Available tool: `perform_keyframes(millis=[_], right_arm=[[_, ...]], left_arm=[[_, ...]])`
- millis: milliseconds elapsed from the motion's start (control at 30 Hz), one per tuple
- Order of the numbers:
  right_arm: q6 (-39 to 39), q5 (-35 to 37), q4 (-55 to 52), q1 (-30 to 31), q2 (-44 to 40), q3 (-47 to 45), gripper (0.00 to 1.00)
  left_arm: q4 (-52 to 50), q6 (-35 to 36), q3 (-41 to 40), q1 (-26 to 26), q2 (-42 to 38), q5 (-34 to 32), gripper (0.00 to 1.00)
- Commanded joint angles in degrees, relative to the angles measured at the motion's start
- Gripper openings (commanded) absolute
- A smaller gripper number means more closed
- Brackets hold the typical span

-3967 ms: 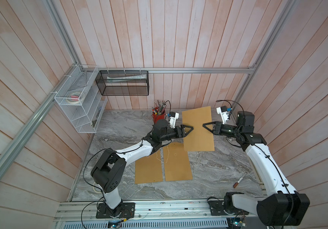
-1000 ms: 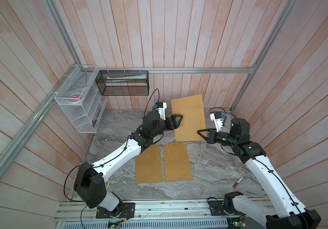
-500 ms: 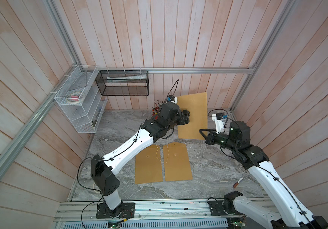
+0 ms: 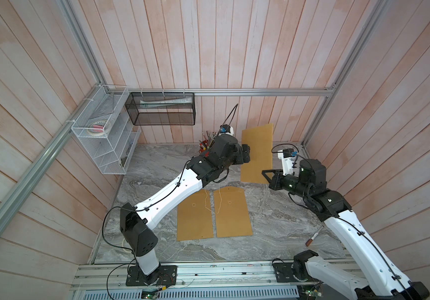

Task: Open the file bag
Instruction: Pick up the file bag from the center of the board.

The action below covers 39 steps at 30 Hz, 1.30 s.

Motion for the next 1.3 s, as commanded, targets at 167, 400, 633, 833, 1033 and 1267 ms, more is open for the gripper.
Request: perform_keyframes(millis=[167, 400, 633, 833, 1033, 1267], right_arm=[[0.85, 4.12, 0.02, 2.40, 1.14, 0.50, 0.00], [2.02, 6.65, 1.64, 5.87, 3.53, 1.52, 0.00], [2.20, 8.82, 2.14, 9.10, 5.62, 3.35, 0.00], [1.68, 11.52, 1.48, 11.76, 7.41, 5.30, 0.00], [1.40, 15.14, 0.47, 14.35, 8.86, 6.98, 0.00], [1.49, 17.23, 0.69, 15.59, 9.73, 7.82, 0.00]], left_arm=[[-1.93, 1.15, 12.48, -1.44, 6.37, 2.46, 0.92], [-5.29, 1.57, 23.18, -2.97, 12.76, 4.45, 0.92], [-8.81, 1.93, 28.27, -3.16, 16.55, 4.04, 0.92], [-13.67, 2.55, 33.61, -3.20, 19.79, 2.71, 0.86], [-17.04, 2.89, 36.04, -3.16, 20.95, 1.59, 0.77], [-18.42, 3.69, 36.09, -3.09, 20.95, 0.58, 0.69]])
